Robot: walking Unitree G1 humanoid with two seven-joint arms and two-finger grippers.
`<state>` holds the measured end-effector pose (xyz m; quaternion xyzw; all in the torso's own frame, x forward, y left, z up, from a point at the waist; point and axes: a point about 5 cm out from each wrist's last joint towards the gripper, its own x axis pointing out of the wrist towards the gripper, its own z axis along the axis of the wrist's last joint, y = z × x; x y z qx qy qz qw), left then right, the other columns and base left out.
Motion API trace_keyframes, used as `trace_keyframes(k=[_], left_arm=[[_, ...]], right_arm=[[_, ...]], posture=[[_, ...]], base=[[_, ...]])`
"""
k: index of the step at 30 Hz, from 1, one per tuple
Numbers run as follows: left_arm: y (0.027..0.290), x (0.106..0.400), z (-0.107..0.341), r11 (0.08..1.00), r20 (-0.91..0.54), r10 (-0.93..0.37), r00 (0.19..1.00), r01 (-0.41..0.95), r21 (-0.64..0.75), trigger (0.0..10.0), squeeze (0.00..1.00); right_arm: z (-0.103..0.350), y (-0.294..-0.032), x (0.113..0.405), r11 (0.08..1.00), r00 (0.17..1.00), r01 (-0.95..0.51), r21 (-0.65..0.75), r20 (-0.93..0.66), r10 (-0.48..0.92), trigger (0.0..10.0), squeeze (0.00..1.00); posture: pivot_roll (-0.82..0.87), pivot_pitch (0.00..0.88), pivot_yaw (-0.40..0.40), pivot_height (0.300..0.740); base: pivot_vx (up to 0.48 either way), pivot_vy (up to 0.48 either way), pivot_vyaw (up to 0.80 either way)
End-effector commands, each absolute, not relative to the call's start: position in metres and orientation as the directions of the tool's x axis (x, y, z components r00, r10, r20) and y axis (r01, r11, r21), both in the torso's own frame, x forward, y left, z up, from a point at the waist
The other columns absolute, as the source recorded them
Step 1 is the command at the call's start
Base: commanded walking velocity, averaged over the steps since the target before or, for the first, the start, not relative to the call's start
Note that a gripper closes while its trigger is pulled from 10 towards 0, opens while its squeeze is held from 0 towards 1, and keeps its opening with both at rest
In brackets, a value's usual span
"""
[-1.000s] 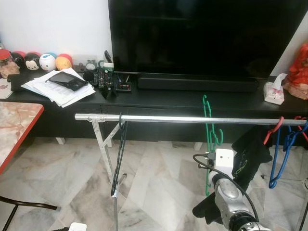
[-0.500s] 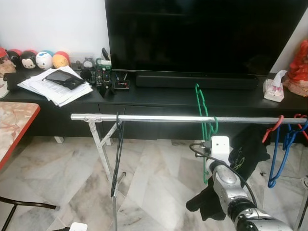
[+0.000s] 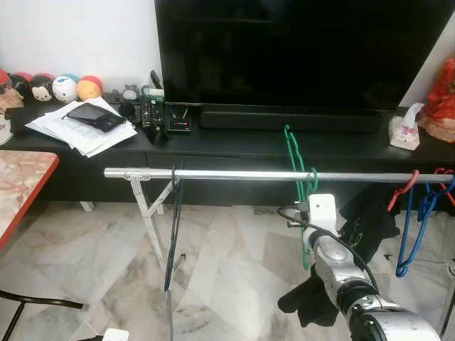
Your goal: Hang hanger
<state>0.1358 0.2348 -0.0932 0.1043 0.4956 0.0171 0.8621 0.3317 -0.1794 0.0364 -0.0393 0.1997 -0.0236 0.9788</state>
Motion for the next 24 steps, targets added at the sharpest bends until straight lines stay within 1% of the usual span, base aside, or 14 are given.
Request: trace_keyframes(k=[1,7,24], left_arm=[[0.2363,0.1327,-0.0943,0.974,-0.863,0.135,0.487,0.096,0.206,10.0,0.00],[0.2368,0.1333,-0.0941,0.974,-0.864,0.134,0.486,0.096,0.205,10.0,0.00],[0.2357,0.1318,-0.0949,0.975,-0.866,0.132,0.482,0.095,0.202,10.0,0.00]], right_arm=[[0.0388,-0.1808,0.3346,0.996,0.913,0.038,-0.086,-0.402,-0.070,10.0,0.00],[0.0345,-0.1780,0.3336,0.996,0.885,0.031,-0.087,-0.460,-0.067,10.0,0.00],[0.0323,-0.1780,0.3319,0.998,0.880,0.046,-0.051,-0.470,-0.065,10.0,0.00]], posture=[[0.01,0.000,-0.081,0.740],[0.01,0.000,-0.076,0.740],[0.01,0.000,-0.076,0.740]], base=[[0.000,0.000,0.00],[0.000,0.000,0.00],[0.000,0.000,0.00]])
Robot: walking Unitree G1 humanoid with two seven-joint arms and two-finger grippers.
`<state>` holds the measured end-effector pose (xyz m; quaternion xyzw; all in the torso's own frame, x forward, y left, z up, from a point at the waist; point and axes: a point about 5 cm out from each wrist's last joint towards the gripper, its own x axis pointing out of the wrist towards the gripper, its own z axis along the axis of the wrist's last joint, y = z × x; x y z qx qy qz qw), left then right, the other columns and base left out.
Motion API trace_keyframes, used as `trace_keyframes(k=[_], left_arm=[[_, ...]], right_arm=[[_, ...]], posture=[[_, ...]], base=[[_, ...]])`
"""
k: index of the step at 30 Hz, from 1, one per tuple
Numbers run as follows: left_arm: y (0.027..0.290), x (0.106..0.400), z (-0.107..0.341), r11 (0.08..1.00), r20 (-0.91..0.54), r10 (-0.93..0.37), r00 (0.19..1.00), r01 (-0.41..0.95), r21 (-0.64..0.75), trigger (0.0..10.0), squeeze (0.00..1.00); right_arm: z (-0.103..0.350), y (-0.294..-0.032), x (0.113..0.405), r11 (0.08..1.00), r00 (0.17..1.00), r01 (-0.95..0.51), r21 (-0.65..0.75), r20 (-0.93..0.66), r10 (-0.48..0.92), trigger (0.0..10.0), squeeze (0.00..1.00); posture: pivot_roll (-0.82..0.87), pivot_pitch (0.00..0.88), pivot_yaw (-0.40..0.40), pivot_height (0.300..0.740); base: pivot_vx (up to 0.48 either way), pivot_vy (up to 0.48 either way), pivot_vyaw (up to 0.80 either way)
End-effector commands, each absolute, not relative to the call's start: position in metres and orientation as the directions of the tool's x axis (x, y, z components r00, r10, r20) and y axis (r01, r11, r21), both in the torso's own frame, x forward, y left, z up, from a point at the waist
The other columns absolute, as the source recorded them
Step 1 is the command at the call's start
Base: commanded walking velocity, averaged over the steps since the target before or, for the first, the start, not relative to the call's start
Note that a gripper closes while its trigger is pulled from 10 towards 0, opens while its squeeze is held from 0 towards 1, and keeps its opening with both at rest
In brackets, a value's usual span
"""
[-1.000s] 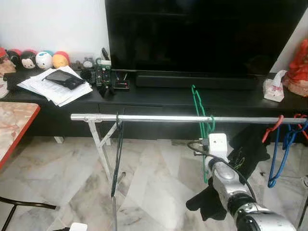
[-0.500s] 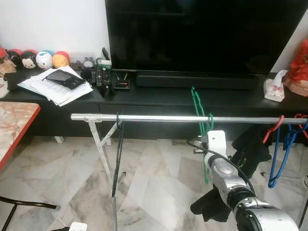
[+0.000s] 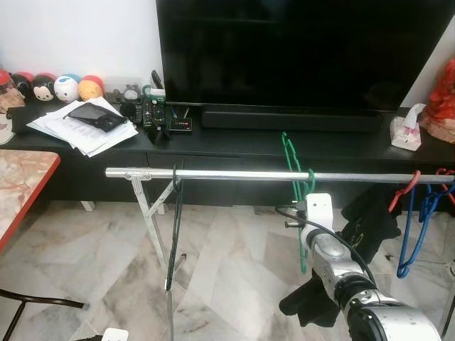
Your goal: Hang hanger
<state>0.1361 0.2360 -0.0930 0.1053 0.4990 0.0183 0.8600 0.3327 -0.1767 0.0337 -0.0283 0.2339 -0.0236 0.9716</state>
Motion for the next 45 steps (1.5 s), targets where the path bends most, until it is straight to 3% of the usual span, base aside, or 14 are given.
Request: trace_keyframes(k=[1,3,4,5,6,7,45], left_arm=[[0.2356,0.1318,-0.0949,0.975,-0.866,0.132,0.482,0.096,0.202,10.0,0.00],[0.2356,0.1316,-0.0950,0.975,-0.866,0.132,0.482,0.096,0.202,10.0,0.00],[0.2356,0.1312,-0.0951,0.975,-0.866,0.132,0.482,0.096,0.202,10.0,0.00],[0.2356,0.1311,-0.0951,0.975,-0.866,0.133,0.481,0.096,0.202,10.0,0.00],[0.2356,0.1311,-0.0951,0.975,-0.866,0.133,0.481,0.096,0.202,10.0,0.00],[0.2356,0.1309,-0.0952,0.975,-0.867,0.133,0.481,0.096,0.203,10.0,0.00],[0.2363,0.1306,-0.0951,0.974,-0.866,0.136,0.481,0.095,0.205,10.0,0.00]], right_arm=[[0.0324,-0.1781,0.3320,0.998,0.881,0.046,-0.051,-0.469,-0.065,10.0,0.00],[0.0324,-0.1782,0.3319,0.998,0.881,0.046,-0.053,-0.469,-0.066,10.0,0.00],[0.0325,-0.1784,0.3318,0.997,0.883,0.047,-0.056,-0.465,-0.068,10.0,0.79],[0.0327,-0.1786,0.3319,0.997,0.885,0.048,-0.055,-0.460,-0.068,10.0,0.90],[0.0327,-0.1786,0.3319,0.997,0.885,0.048,-0.055,-0.460,-0.068,10.0,0.90],[0.0335,-0.1790,0.3321,0.997,0.890,0.052,-0.051,-0.450,-0.070,10.0,1.00],[0.0340,-0.1795,0.3314,0.998,0.902,0.048,-0.042,-0.427,-0.061,10.0,0.99]], posture=[[0.01,0.000,-0.076,0.740],[0.01,0.000,-0.076,0.740],[0.01,0.000,-0.076,0.740],[0.01,0.000,-0.076,0.740],[0.01,0.000,-0.076,0.740],[0.01,0.000,-0.075,0.740],[0.01,0.000,-0.075,0.740]], base=[[0.000,0.000,0.00],[0.000,0.000,0.00],[0.000,0.000,0.00],[0.000,0.000,0.00],[0.000,0.000,0.00],[0.000,0.000,0.00],[0.000,0.000,0.00]])
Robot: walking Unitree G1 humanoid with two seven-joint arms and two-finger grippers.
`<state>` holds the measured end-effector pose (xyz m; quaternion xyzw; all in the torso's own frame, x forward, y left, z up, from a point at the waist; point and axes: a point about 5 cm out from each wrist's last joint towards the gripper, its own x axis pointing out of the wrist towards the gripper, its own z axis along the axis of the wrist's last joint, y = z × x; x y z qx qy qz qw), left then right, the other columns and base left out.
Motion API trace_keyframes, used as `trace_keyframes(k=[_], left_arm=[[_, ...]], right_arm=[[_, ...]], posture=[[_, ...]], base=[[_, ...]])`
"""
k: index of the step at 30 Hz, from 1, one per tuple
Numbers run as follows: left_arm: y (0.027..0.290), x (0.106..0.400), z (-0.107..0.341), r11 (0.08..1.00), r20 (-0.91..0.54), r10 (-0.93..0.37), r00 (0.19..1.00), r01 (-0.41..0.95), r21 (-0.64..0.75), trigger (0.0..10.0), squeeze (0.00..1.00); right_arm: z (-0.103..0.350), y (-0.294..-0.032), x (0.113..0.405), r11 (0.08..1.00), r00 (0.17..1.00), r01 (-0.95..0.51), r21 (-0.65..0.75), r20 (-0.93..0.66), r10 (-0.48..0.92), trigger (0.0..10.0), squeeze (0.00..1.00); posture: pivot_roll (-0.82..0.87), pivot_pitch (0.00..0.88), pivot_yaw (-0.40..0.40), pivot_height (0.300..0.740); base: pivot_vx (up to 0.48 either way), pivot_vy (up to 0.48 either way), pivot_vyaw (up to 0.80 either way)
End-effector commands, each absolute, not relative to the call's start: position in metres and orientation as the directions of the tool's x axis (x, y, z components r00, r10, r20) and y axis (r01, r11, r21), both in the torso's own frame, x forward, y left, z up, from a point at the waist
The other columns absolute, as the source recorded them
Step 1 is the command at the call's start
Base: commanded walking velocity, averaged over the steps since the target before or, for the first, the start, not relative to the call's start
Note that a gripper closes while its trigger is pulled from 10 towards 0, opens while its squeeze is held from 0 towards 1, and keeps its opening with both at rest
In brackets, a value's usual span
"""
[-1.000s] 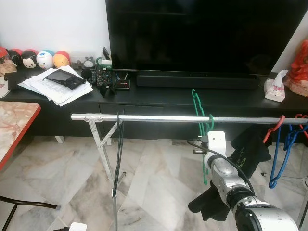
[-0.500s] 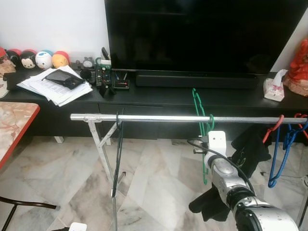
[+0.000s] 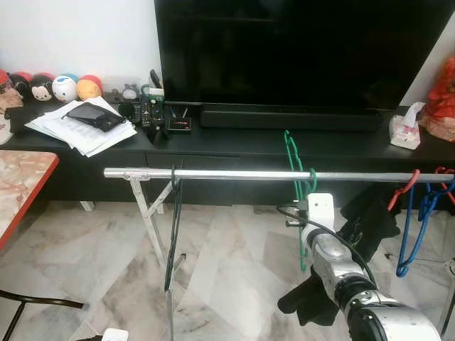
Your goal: Hang hanger
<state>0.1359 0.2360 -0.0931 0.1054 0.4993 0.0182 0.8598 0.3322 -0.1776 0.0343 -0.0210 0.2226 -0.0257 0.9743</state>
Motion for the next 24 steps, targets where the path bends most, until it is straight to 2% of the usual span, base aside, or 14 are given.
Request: trace_keyframes(k=[1,2,13,14,15,16,24], left_arm=[[0.2366,0.1305,-0.0951,0.974,-0.866,0.136,0.481,0.095,0.206,10.0,0.00],[0.2370,0.1302,-0.0951,0.974,-0.867,0.137,0.480,0.094,0.206,10.0,0.00],[0.2368,0.1302,-0.0951,0.974,-0.867,0.137,0.480,0.094,0.207,10.0,0.00],[0.2368,0.1303,-0.0951,0.974,-0.866,0.137,0.480,0.094,0.207,10.0,0.00],[0.2368,0.1303,-0.0951,0.974,-0.866,0.138,0.480,0.094,0.207,10.0,0.00],[0.2367,0.1304,-0.0951,0.974,-0.866,0.138,0.481,0.094,0.207,10.0,0.00],[0.2374,0.1298,-0.0951,0.973,-0.867,0.140,0.479,0.094,0.209,10.0,0.00]], right_arm=[[0.0332,-0.1792,0.3307,0.998,0.902,0.042,-0.043,-0.429,-0.056,10.0,0.55],[0.0322,-0.1788,0.3299,0.998,0.900,0.037,-0.045,-0.432,-0.053,10.0,0.00],[0.0322,-0.1787,0.3299,0.999,0.901,0.036,-0.040,-0.430,-0.049,10.0,0.00],[0.0326,-0.1783,0.3302,0.999,0.903,0.035,-0.033,-0.428,-0.046,10.0,0.94],[0.0327,-0.1783,0.3303,0.999,0.903,0.035,-0.033,-0.427,-0.046,10.0,0.94],[0.0328,-0.1783,0.3304,0.999,0.903,0.036,-0.033,-0.426,-0.047,10.0,1.00],[0.0330,-0.1785,0.3304,0.999,0.904,0.040,-0.033,-0.425,-0.051,10.0,1.00]], posture=[[0.01,0.000,-0.075,0.740],[0.01,0.000,-0.075,0.740],[0.01,0.000,-0.076,0.740],[0.01,0.000,-0.076,0.740],[0.01,0.000,-0.076,0.740],[0.01,0.000,-0.076,0.740],[0.01,0.000,-0.075,0.740]], base=[[0.000,0.000,0.00],[0.000,0.000,0.00],[0.000,0.000,0.00],[0.000,0.000,0.00],[0.000,0.000,0.00],[0.000,0.000,0.00],[0.000,0.000,0.00]])
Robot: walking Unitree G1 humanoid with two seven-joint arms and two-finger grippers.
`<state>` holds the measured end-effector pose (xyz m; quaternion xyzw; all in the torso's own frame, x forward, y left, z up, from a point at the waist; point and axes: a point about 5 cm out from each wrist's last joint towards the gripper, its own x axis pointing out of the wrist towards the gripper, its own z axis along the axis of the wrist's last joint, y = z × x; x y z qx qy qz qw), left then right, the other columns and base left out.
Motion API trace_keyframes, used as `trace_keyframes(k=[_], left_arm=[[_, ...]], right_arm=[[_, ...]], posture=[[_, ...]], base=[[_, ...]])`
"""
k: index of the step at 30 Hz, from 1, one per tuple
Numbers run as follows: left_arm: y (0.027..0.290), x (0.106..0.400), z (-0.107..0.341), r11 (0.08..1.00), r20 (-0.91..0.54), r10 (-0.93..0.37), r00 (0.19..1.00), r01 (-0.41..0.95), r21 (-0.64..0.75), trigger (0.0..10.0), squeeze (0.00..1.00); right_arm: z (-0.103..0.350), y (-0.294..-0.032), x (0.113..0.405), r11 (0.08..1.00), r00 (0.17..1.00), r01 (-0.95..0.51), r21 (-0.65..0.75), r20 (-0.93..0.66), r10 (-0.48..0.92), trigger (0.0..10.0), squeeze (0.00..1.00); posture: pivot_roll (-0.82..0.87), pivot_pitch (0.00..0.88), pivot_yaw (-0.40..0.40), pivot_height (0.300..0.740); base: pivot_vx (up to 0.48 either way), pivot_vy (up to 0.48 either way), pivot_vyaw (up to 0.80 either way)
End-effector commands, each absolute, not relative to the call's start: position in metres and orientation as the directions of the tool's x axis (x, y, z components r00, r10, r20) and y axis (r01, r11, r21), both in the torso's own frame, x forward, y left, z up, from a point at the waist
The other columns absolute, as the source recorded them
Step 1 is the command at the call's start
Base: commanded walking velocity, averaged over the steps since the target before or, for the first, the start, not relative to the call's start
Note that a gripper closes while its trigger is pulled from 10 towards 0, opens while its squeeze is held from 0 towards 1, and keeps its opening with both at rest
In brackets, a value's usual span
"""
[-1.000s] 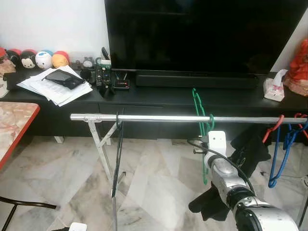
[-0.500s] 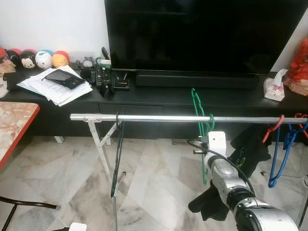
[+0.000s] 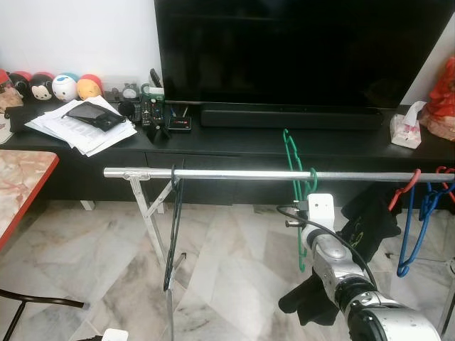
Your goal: Hang hanger
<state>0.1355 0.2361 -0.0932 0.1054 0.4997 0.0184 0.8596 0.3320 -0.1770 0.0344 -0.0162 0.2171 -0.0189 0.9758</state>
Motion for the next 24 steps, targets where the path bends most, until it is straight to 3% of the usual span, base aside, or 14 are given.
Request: trace_keyframes(k=[1,17,18,19,20,24], left_arm=[[0.2374,0.1296,-0.0952,0.973,-0.867,0.140,0.478,0.094,0.209,10.0,0.00],[0.2377,0.1277,-0.0958,0.973,-0.869,0.143,0.474,0.094,0.211,10.0,0.00],[0.2377,0.1277,-0.0958,0.973,-0.869,0.143,0.473,0.094,0.211,10.0,0.00],[0.2377,0.1277,-0.0958,0.973,-0.869,0.143,0.473,0.093,0.211,10.0,0.00],[0.2377,0.1276,-0.0958,0.973,-0.869,0.143,0.473,0.093,0.211,10.0,0.00],[0.2379,0.1275,-0.0958,0.973,-0.870,0.143,0.473,0.093,0.210,10.0,0.00]], right_arm=[[0.0329,-0.1785,0.3303,0.999,0.904,0.041,-0.033,-0.425,-0.051,10.0,1.00],[0.0349,-0.1788,0.3312,0.998,0.913,0.050,-0.029,-0.403,-0.058,10.0,1.00],[0.0350,-0.1788,0.3312,0.998,0.913,0.050,-0.029,-0.403,-0.058,10.0,0.88],[0.0350,-0.1788,0.3312,0.998,0.914,0.050,-0.030,-0.402,-0.058,10.0,0.60],[0.0350,-0.1789,0.3312,0.998,0.914,0.050,-0.033,-0.402,-0.059,10.0,0.00],[0.0356,-0.1794,0.3315,0.998,0.915,0.053,-0.037,-0.398,-0.063,10.0,0.00]], posture=[[0.01,0.000,-0.074,0.740],[0.01,0.000,-0.075,0.740],[0.01,0.000,-0.075,0.740],[0.01,0.000,-0.075,0.740],[0.01,0.000,-0.075,0.740],[0.01,0.000,-0.075,0.740]], base=[[0.000,0.000,0.00],[0.000,0.000,0.00],[0.000,0.000,0.00],[0.000,0.000,0.00],[0.000,0.000,0.00],[0.000,0.000,0.00]])
